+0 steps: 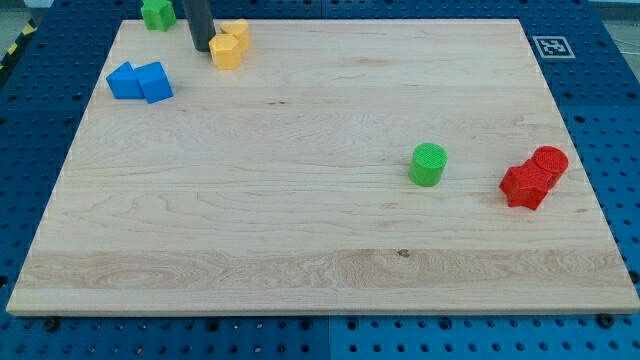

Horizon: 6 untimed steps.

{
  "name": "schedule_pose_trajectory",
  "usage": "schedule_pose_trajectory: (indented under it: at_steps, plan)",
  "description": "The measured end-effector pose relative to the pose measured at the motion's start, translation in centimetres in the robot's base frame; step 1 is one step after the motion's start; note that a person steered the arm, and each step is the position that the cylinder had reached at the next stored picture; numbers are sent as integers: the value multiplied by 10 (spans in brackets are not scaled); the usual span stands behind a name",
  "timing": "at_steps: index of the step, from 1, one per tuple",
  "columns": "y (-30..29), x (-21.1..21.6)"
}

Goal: Push yellow hexagon slightly towards down

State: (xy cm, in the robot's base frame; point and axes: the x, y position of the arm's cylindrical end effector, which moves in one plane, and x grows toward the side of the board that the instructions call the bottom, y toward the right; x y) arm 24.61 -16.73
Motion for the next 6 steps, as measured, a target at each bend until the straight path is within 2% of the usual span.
schedule_pose_trajectory:
  at_steps: [2,3,4,6]
  plan:
    - [-7,-43]
    - [5,-51]
    - [23,-31]
    - [34,44]
